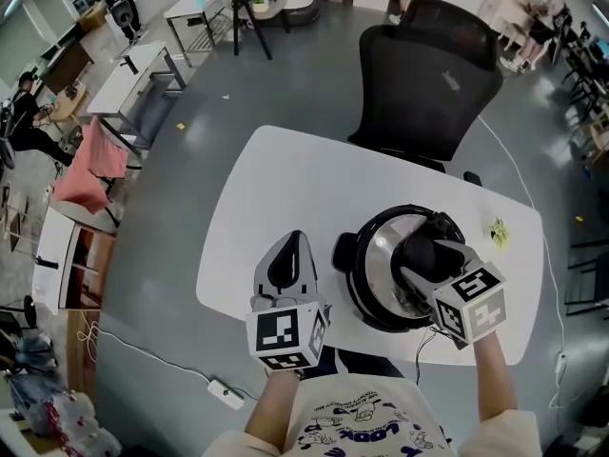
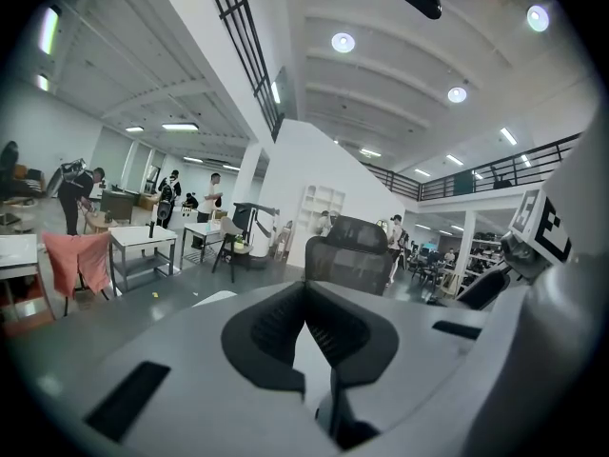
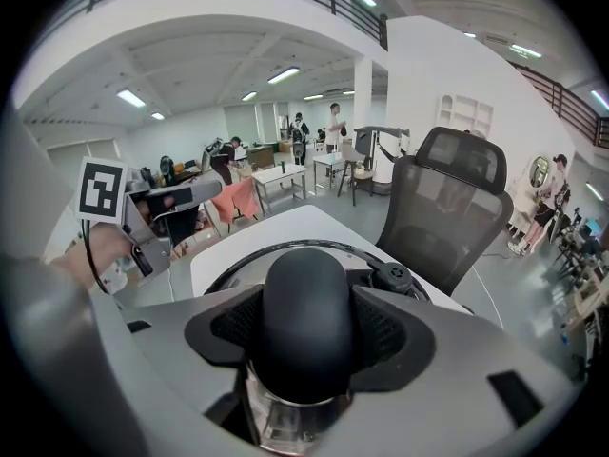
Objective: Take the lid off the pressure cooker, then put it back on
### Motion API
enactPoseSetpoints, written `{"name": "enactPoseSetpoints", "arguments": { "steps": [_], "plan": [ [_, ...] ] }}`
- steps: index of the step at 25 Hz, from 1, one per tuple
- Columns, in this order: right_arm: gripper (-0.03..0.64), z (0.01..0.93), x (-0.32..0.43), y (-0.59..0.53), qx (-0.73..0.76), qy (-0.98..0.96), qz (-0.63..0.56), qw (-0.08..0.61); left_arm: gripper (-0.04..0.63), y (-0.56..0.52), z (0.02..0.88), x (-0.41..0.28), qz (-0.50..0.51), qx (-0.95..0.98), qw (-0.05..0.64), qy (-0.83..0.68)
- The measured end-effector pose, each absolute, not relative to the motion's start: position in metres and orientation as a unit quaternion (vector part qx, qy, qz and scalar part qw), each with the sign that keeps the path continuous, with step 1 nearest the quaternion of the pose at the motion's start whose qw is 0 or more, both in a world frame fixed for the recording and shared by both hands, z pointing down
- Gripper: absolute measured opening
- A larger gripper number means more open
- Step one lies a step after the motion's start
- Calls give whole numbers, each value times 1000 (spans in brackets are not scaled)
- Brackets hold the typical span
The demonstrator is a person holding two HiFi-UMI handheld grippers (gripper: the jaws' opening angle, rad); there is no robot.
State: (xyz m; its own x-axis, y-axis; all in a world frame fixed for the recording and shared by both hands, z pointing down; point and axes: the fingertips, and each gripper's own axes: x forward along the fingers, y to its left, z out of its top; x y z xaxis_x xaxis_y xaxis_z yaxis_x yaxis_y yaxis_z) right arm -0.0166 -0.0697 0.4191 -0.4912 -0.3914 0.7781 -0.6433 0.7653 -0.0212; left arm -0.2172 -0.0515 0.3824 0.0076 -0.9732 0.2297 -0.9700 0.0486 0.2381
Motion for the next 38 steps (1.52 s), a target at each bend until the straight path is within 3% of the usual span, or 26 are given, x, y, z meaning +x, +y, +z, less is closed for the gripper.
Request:
{"name": "enactPoseSetpoints", "arguments": {
  "steps": [11,15,19,38],
  "plan": [
    [295,428,-19,-69,287,-852,130,419,18,-68,436,-198,11,698,246,-672],
    [295,428,-17,-69,281,-853,127,421,113,-74,450,-188,-4,695,281,-662],
    [295,430,-16,-69,276,-856,123,420,144,-81,464,-181,-20,691,315,-651],
    [295,435,-14,-75,250,-862,125,424,127,-94,501,-146,-75,677,430,-593]
  ]
}}
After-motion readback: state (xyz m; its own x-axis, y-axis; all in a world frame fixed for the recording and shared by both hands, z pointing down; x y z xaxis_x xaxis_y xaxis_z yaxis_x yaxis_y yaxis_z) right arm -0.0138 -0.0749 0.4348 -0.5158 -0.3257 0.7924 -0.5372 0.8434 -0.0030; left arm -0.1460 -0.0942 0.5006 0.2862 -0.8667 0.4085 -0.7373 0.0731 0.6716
